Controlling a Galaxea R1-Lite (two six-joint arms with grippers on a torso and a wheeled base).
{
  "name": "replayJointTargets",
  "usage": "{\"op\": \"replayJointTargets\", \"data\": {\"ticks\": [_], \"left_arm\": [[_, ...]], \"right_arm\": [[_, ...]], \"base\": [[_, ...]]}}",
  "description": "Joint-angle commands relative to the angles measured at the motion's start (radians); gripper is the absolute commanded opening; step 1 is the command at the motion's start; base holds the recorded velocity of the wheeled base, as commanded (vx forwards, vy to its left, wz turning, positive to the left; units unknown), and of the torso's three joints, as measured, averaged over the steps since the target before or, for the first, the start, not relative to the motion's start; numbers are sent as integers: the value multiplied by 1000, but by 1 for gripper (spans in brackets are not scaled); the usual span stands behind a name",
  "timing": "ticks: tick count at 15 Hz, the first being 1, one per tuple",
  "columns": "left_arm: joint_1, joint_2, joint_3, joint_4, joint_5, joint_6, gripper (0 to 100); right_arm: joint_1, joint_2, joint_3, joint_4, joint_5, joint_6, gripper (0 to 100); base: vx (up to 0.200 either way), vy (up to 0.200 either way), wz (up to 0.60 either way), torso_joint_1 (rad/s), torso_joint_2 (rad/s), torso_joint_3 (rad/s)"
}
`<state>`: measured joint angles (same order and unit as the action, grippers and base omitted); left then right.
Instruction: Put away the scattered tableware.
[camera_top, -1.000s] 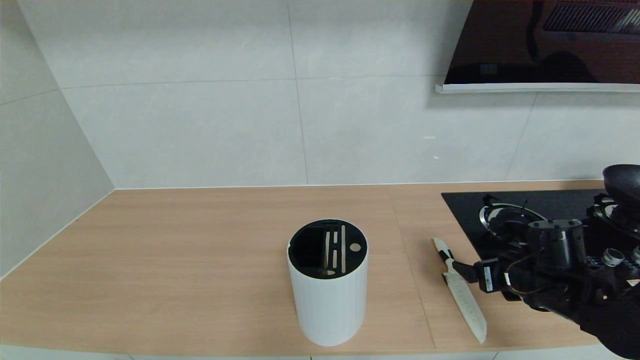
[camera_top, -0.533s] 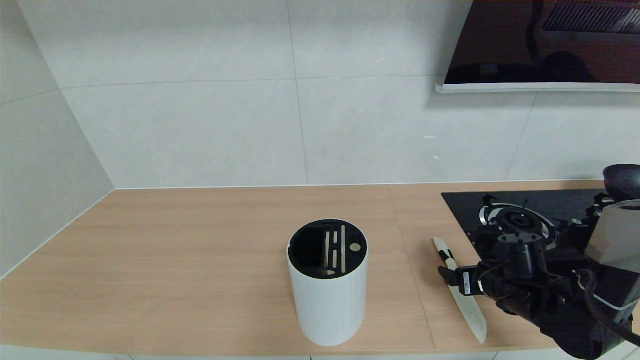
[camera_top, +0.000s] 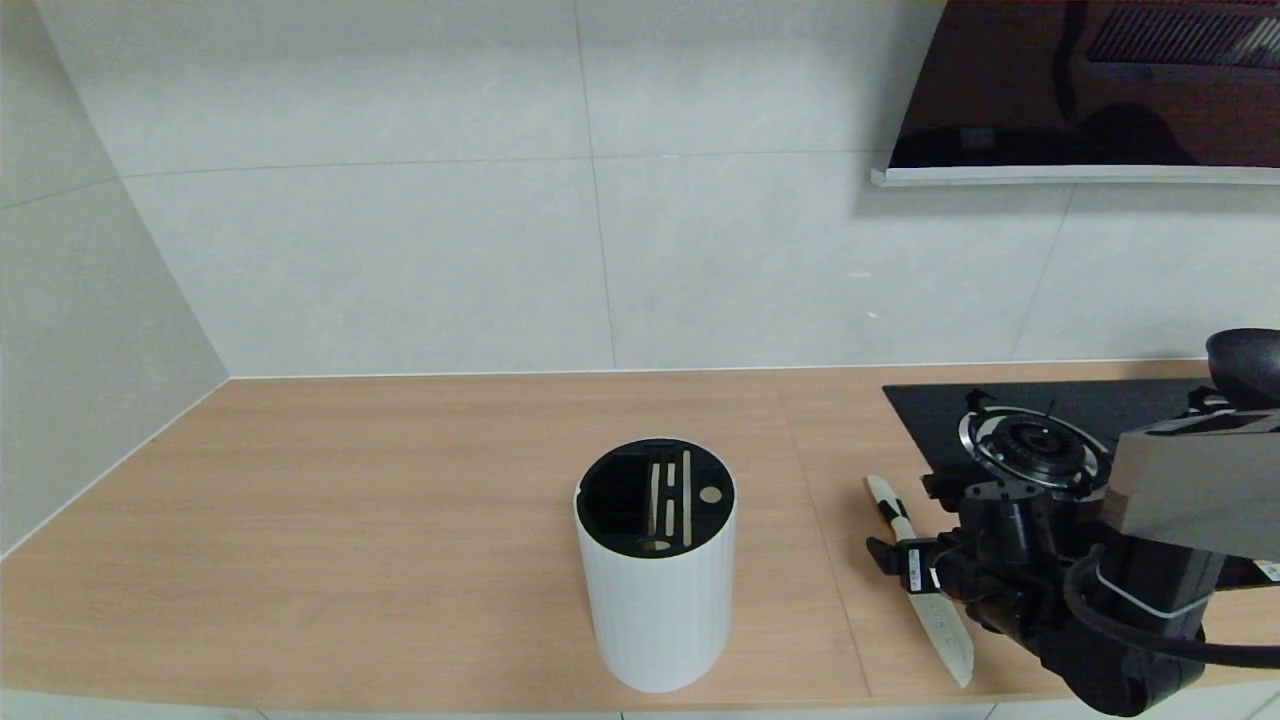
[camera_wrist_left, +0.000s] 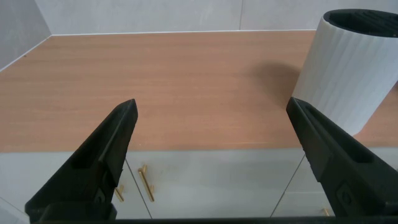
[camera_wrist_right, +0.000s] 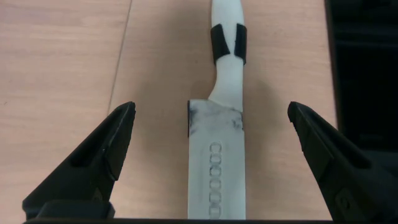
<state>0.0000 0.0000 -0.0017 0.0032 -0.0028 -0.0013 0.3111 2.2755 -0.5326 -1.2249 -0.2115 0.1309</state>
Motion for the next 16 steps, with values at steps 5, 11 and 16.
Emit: {"op": "replayJointTargets", "data": {"ticks": [5, 11, 16], "left_arm": [[-2, 0, 0, 0, 1, 0, 100], [-2, 0, 0, 0, 1, 0, 100], [-2, 0, 0, 0, 1, 0, 100]], "right_arm": [[0, 76, -27, -18, -17, 0, 100], [0, 85, -33, -18, -26, 0, 100], [0, 93, -33, -18, -28, -2, 100]], "base": [[0, 0, 0, 0, 0, 0], [0, 0, 0, 0, 0, 0], [0, 0, 0, 0, 0, 0]]}}
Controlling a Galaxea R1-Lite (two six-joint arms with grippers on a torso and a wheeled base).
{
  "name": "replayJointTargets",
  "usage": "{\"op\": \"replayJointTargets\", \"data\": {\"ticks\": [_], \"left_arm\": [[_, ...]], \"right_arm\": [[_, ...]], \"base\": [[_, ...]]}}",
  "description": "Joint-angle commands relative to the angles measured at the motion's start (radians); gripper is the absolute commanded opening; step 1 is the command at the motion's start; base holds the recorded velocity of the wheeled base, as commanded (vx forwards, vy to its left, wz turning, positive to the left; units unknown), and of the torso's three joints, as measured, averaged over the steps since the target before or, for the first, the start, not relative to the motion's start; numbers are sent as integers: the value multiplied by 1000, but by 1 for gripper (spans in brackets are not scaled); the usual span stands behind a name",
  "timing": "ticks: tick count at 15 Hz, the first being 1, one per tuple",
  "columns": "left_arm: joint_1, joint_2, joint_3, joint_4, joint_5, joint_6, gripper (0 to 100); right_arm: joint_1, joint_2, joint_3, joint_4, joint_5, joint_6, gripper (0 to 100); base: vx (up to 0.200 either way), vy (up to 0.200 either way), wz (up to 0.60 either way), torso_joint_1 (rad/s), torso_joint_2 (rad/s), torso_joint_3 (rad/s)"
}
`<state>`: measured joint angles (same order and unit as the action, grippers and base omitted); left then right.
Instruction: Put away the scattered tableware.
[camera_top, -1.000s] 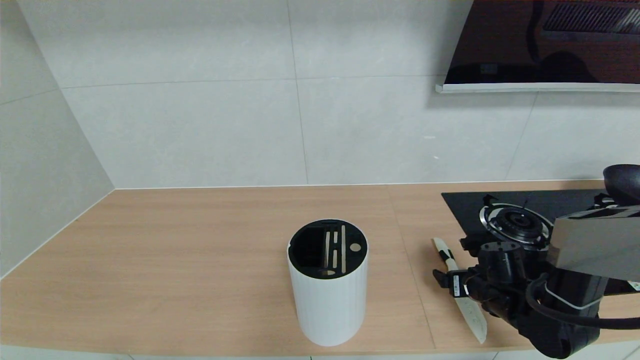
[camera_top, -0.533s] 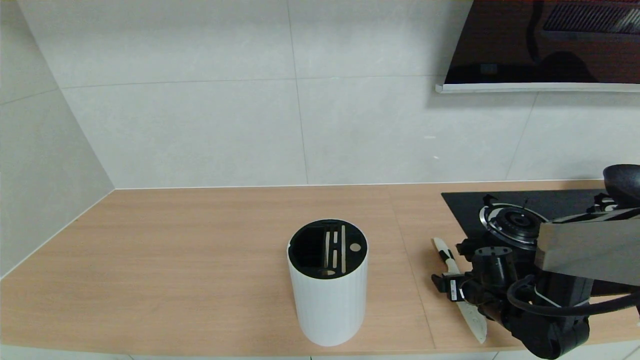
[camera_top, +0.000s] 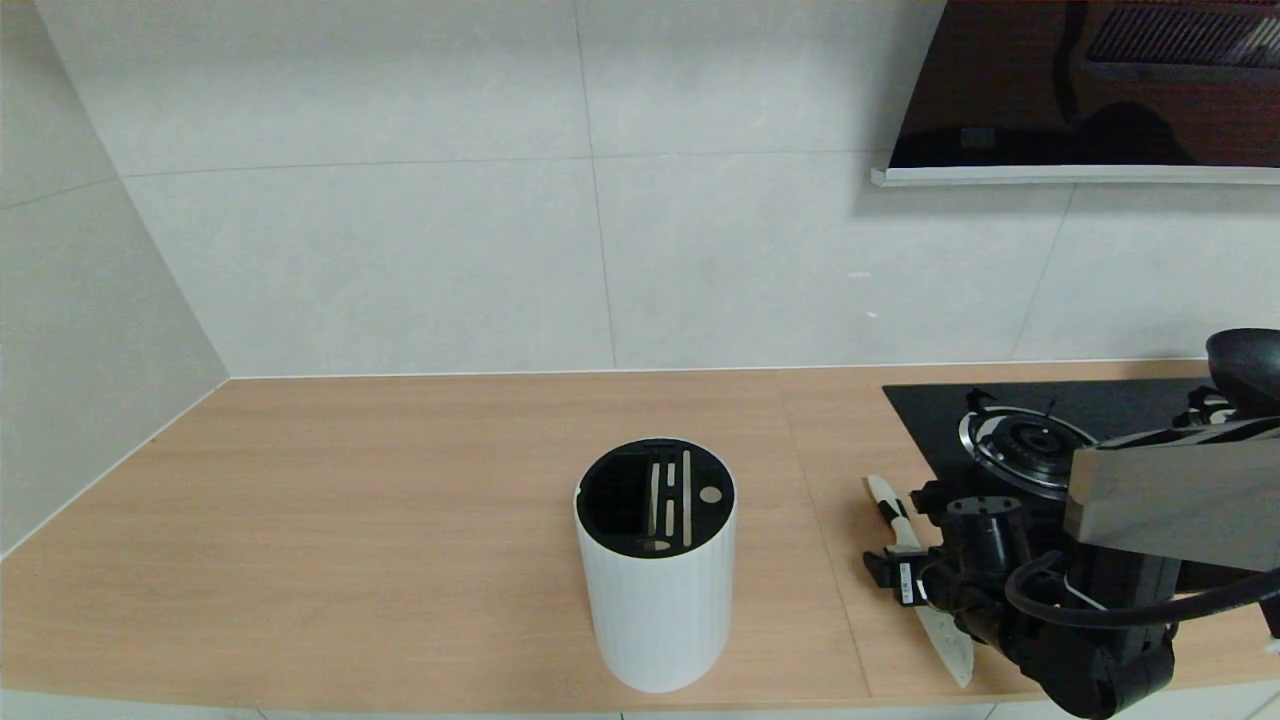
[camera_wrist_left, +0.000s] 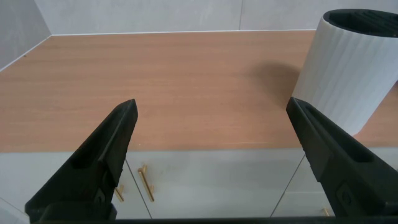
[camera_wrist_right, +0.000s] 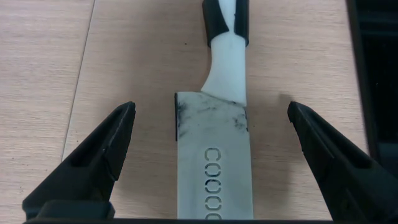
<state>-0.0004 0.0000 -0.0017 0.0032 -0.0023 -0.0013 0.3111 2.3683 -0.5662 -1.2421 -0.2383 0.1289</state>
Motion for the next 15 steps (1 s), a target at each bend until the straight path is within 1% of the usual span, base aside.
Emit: {"op": "replayJointTargets", "data": {"ticks": [1, 3, 4, 13, 15], "left_arm": [[0, 0, 0, 0, 1, 0, 100], [0, 0, 0, 0, -1, 0, 100], [0, 0, 0, 0, -1, 0, 100], [-1, 0, 0, 0, 1, 0, 100], [-1, 0, 0, 0, 1, 0, 100]], "right_arm": [[0, 2, 0, 0, -1, 0, 100], [0, 2, 0, 0, -1, -2, 100], [0, 2, 2, 0, -1, -2, 0], [0, 0, 0, 0, -12, -2, 0], [0, -29, 2, 0, -18, -2, 0]], "base": [[0, 0, 0, 0, 0, 0], [0, 0, 0, 0, 0, 0], [0, 0, 0, 0, 0, 0], [0, 0, 0, 0, 0, 0], [0, 0, 0, 0, 0, 0]]}}
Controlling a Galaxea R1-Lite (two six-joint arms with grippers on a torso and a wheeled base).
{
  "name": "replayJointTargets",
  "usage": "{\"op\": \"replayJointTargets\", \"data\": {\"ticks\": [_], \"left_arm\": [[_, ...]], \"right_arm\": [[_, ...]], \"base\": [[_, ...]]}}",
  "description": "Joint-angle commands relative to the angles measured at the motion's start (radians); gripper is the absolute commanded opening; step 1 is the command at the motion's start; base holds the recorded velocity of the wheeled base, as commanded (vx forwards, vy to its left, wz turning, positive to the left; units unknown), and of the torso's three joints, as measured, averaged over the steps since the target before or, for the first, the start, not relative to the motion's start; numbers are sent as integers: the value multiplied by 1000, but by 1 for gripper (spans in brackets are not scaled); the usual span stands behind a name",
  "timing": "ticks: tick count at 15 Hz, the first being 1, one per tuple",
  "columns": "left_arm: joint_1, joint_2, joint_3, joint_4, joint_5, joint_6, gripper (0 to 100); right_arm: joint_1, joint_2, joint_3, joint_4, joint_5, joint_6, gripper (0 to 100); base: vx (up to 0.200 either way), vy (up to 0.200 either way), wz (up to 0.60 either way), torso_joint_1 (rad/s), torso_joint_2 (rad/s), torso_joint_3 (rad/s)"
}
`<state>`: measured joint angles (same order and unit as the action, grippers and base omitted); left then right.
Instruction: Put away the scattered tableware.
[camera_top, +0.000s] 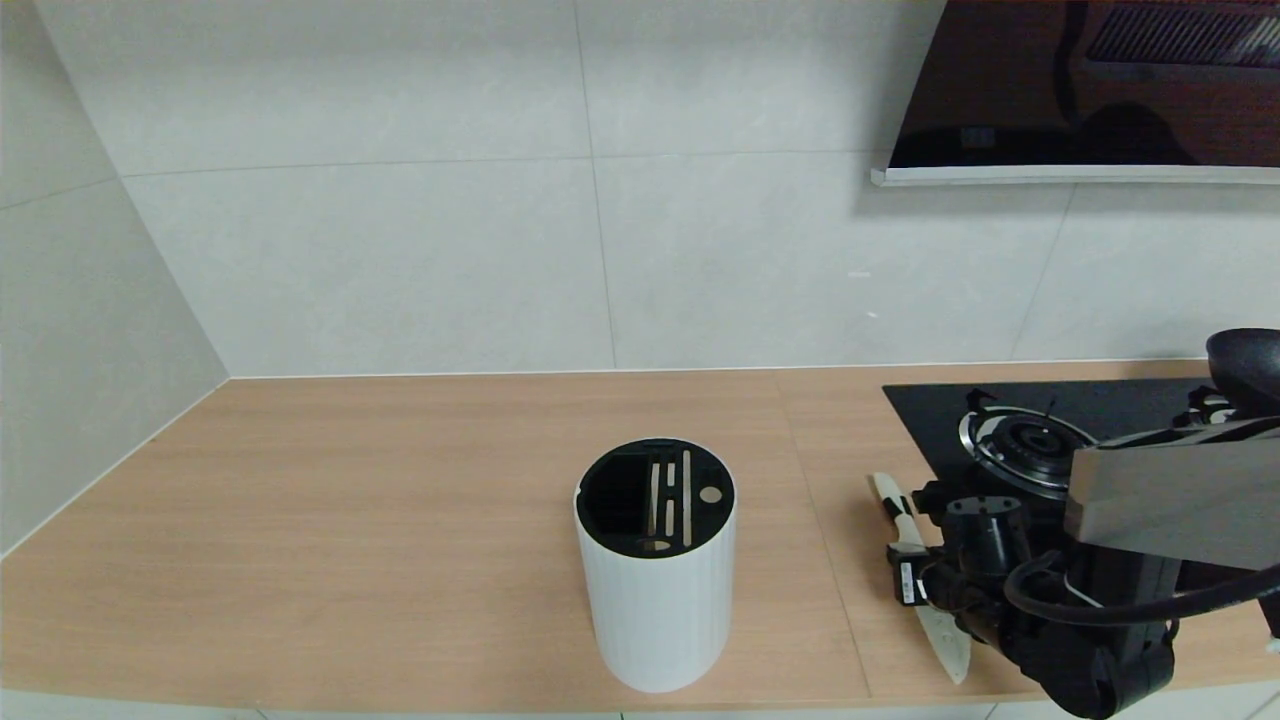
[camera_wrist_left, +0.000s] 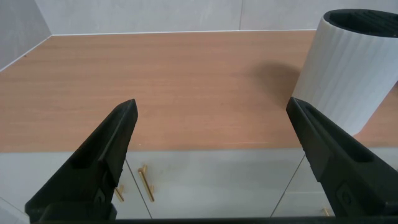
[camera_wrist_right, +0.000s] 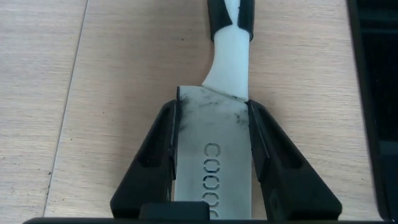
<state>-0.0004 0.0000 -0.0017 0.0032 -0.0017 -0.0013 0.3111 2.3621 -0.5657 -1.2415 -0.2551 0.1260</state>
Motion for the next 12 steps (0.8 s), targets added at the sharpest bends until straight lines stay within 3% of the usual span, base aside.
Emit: {"op": "replayJointTargets", "data": {"ticks": [1, 7, 12], "left_arm": [[-1, 0, 0, 0, 0, 0, 100], [0, 0, 0, 0, 0, 0, 100], [0, 0, -3, -3, -1, 1, 100]], "right_arm": [[0, -61, 6, 0, -6, 1, 0], [0, -382, 49, 10, -30, 0, 0], [0, -466, 92, 2, -24, -6, 0]], "base": [[0, 0, 0, 0, 0, 0], [0, 0, 0, 0, 0, 0], [0, 0, 0, 0, 0, 0]]}}
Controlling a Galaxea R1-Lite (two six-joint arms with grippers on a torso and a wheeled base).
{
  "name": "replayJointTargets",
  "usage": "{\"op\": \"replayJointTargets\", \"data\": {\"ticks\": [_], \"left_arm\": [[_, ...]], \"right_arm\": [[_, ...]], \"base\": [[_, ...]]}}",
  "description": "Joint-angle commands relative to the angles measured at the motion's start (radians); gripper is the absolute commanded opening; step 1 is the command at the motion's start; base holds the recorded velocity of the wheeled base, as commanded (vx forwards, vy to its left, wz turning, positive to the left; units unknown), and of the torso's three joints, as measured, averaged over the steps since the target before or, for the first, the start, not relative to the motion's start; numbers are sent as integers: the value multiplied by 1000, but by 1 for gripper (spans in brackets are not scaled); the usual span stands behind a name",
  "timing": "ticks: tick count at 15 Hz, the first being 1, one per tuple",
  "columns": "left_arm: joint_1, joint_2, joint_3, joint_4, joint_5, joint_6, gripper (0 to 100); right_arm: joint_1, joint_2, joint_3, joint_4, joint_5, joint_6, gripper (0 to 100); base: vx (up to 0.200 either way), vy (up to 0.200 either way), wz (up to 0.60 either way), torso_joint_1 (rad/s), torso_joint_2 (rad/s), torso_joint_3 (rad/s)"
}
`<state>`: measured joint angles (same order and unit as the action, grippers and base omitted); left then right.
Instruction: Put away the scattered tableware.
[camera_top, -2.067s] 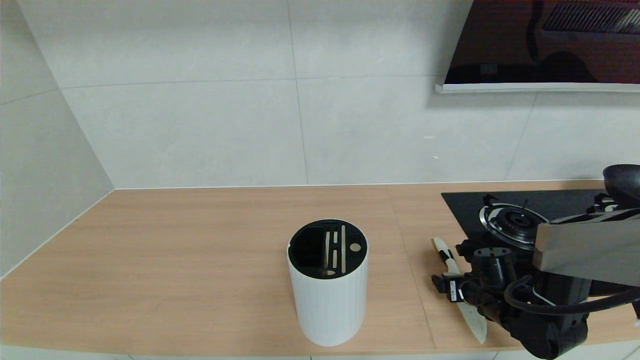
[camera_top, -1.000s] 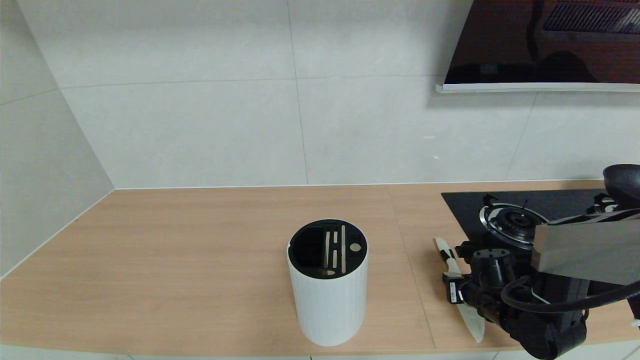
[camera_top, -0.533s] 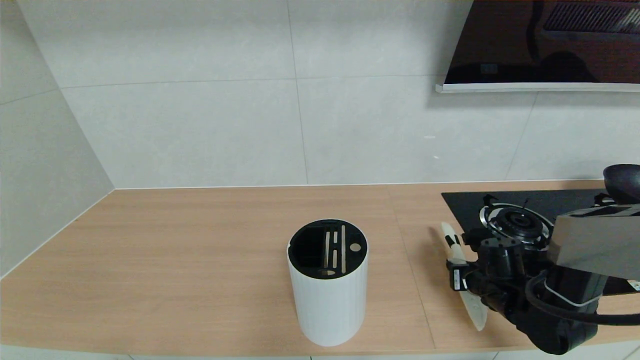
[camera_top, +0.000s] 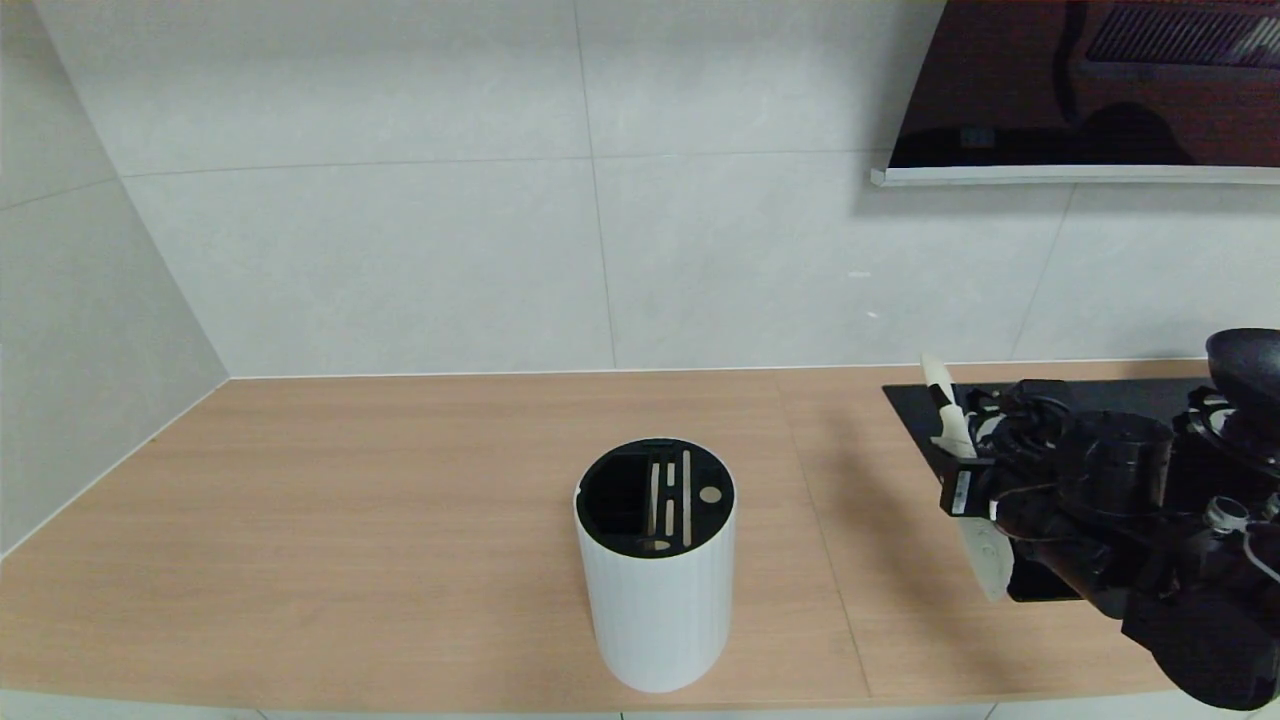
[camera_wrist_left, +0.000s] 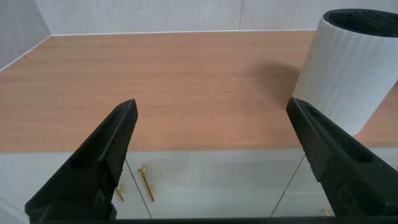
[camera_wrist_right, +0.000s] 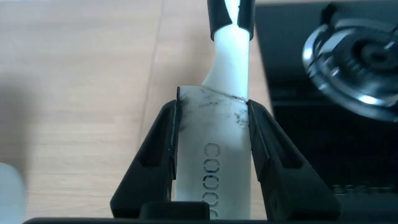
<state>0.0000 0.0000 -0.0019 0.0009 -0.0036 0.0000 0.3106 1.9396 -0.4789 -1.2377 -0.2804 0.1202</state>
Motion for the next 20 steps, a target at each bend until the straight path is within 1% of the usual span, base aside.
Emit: {"op": "replayJointTargets", "data": {"ticks": [1, 2, 3, 4, 5, 6, 7, 8, 9, 10, 11, 12, 13, 14, 15, 16, 17, 18, 19, 20], "left_arm": [[0, 0, -40, -1, -9, -9, 100], [-2, 0, -79, 7, -24, -23, 100], [-2, 5, -107, 21, -62, -46, 100], [-3, 14, -136, 47, -124, -60, 100], [-8, 34, -170, 74, -185, -60, 100], [-12, 92, -224, 87, -223, -60, 100], [-14, 149, -271, 87, -237, -60, 100], [-23, 295, -405, 85, -253, -58, 100], [-26, 383, -489, 84, -260, -57, 100], [-34, 511, -609, 84, -276, -57, 100], [-37, 611, -691, 84, -300, -57, 100], [-37, 704, -753, 84, -331, -57, 100], [-37, 795, -794, 82, -354, -61, 100], [-37, 850, -805, 74, -355, -63, 100], [-37, 916, -794, 37, -355, -67, 100], [-38, 973, -770, -16, -360, -86, 100], [-60, 1020, -739, -93, -360, -98, 100], [-101, 1060, -718, -163, -358, -130, 100], [-150, 1098, -695, -242, -358, -196, 100], [-186, 1115, -688, -280, -358, -238, 100]], "right_arm": [[1, -45, 5, -2, -2, -4, 0], [1, -53, 0, 0, -5, -13, 0], [1, -64, 0, 0, -5, -14, 0], [4, -79, 8, 4, -5, -16, 0], [5, -91, 8, 7, -5, -17, 0], [5, -110, 6, 7, -5, -19, 0], [5, -126, 3, 10, -3, -21, 0], [5, -171, -21, 60, -3, -21, 0], [5, -199, -59, 119, -2, -21, 0], [5, -241, -152, 236, -2, -21, 0], [21, -271, -247, 346, 0, -21, 0], [47, -295, -343, 449, 0, -21, 0], [81, -301, -428, 529, 0, -17, 0], [110, -301, -458, 558, -2, -17, 0], [156, -300, -461, 564, -5, -16, 0], [194, -298, -446, 563, -6, -8, 0], [223, -301, -411, 561, -6, 18, 0], [237, -294, -405, 560, -9, 30, 0], [252, -289, -402, 560, -8, 35, 0], [260, -287, -402, 560, -8, 41, 0]], "base": [[0, 0, 0, 0, 0, 0], [0, 0, 0, 0, 0, 0], [0, 0, 0, 0, 0, 0], [0, 0, 0, 0, 0, 0], [0, 0, 0, 0, 0, 0], [0, 0, 0, 0, 0, 0], [0, 0, 0, 0, 0, 0], [0, 0, 0, 0, 0, 0], [0, 0, 0, 0, 0, 0], [0, 0, 0, 0, 0, 0], [0, 0, 0, 0, 0, 0], [0, 0, 0, 0, 0, 0], [0, 0, 0, 0, 0, 0], [0, 0, 0, 0, 0, 0], [0, 0, 0, 0, 0, 0], [0, 0, 0, 0, 0, 0], [0, 0, 0, 0, 0, 0], [0, 0, 0, 0, 0, 0], [0, 0, 0, 0, 0, 0], [0, 0, 0, 0, 0, 0]]}}
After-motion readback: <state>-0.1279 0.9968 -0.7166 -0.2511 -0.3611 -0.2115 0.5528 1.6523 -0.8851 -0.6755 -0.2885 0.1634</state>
